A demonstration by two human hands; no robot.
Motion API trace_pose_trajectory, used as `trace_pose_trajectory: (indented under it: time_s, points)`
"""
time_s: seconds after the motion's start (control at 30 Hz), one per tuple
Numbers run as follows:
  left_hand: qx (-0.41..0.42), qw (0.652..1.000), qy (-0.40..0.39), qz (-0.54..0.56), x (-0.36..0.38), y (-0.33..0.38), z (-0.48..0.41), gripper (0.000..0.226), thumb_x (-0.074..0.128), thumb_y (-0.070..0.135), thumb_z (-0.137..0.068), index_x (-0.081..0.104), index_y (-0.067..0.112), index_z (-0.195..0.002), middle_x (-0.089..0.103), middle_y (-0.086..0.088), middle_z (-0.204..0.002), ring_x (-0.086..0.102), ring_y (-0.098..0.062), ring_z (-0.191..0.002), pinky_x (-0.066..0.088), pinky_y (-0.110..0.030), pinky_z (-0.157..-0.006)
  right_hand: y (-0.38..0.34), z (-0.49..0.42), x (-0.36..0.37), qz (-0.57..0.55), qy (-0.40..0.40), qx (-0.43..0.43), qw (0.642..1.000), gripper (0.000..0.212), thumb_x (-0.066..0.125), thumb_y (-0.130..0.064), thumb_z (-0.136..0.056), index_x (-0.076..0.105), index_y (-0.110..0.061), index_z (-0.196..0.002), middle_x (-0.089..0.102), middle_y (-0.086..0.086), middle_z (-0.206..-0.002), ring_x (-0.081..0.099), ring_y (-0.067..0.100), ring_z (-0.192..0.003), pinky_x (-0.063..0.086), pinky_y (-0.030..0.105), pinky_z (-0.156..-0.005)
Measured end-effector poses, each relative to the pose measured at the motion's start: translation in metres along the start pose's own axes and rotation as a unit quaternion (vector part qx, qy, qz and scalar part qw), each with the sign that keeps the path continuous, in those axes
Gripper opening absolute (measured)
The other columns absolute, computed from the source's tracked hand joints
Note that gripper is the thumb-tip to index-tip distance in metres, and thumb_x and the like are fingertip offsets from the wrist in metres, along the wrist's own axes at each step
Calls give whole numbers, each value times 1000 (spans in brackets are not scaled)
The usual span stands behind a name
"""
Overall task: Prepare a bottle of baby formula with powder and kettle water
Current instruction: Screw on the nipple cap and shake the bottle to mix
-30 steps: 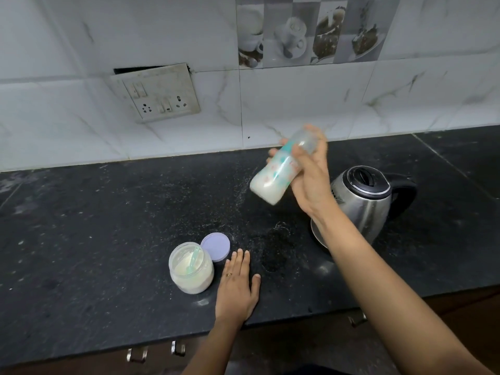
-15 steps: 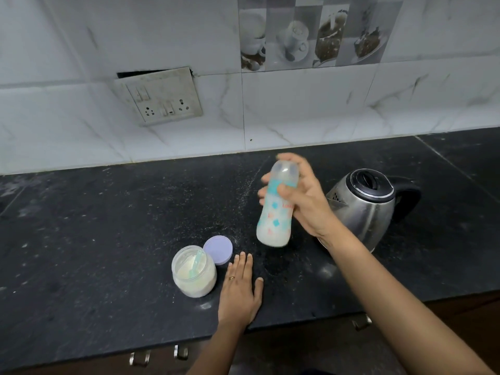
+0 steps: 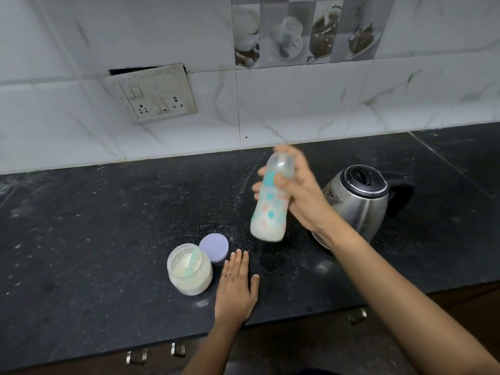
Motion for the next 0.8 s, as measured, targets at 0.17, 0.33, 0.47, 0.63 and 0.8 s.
trace_pose_trajectory:
  time_s: [0.17,0.33,0.47,0.63,0.8]
  points:
    - [2,1000,4,1,0,0,0,73,7,52,-89,13,17,-153,9,-1,-160,-11,-1,-140,-17,-19,-111,-10,0,-6,-124,109,-72,984,48,56,-10,-88,36,-22,-129,56,14,-102,67,30,-83,55,45,-80]
    - [-1,1000,4,2,2,-1,0,73,8,52,-89,13,17,-153,9,0,-160,-11,-1,-140,-15,-19,-112,6,9,10,82,-64,5,995,54,68,-8,-80,41,-20,-126,59,15,-107,67,34,-86,55,50,-82]
    - [1,1000,7,4,2,-1,1,71,9,52,-90,12,18,-153,8,1,-160,-11,-1,-141,-15,-20,-113,-16,0,-6,-128,95,-81,984,47,63,-11,-85,40,-23,-124,57,14,-101,66,32,-84,55,48,-80]
    - [2,1000,8,1,2,-1,0,66,15,49,-95,12,18,-153,8,0,-160,-10,-1,-141,-15,-20,-113,10,8,7,107,-96,46,988,58,72,-9,-78,40,-21,-124,56,19,-107,67,30,-88,56,42,-79]
    - [6,1000,9,4,3,-2,1,68,13,50,-93,13,17,-153,10,0,-160,-9,-2,-142,-12,-22,-115,-8,-1,-16,-36,67,-53,996,53,69,-7,-82,40,-20,-124,56,16,-106,66,32,-89,52,50,-87]
Point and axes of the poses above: each hand's wrist, its own z-axis away from the middle knuckle, its own x-axis out of the palm, y = z × x, the point moved 6 cm from there along -z, towards the middle knuckle
